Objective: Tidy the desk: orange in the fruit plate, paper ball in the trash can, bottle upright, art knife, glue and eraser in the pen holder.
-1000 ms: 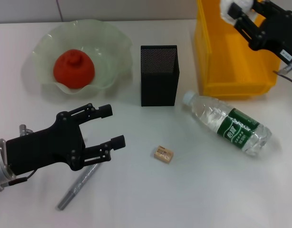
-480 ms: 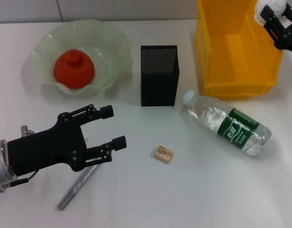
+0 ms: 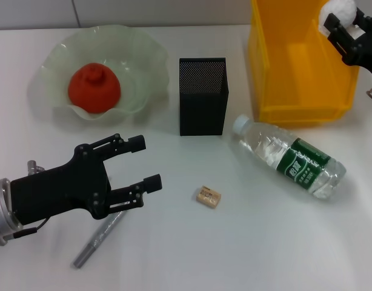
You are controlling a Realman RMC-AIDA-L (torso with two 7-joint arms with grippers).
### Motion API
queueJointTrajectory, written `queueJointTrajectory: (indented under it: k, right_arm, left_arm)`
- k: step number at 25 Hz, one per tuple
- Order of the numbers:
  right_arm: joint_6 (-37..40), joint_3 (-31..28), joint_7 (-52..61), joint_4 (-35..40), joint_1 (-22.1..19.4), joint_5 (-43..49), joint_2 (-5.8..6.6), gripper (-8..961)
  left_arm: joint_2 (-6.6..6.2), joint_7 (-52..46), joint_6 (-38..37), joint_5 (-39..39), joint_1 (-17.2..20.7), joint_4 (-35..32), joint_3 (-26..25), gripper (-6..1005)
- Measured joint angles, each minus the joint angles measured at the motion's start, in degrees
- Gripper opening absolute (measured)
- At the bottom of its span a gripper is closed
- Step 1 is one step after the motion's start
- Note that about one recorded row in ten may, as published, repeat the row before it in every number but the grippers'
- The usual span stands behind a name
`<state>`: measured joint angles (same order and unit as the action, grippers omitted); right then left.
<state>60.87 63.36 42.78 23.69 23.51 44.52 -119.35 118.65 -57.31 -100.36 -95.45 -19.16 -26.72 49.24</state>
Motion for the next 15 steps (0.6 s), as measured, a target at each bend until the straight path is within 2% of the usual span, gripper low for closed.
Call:
queueJointTrajectory:
  k: [15]
  right_arm:
    - [0.68,0.9,0.46,0.07,-0.08,0.05,-0.12,587]
  left_arm:
    - [-0.01,0.0,-0.09,0.0,0.09,0.62,-0.06,782]
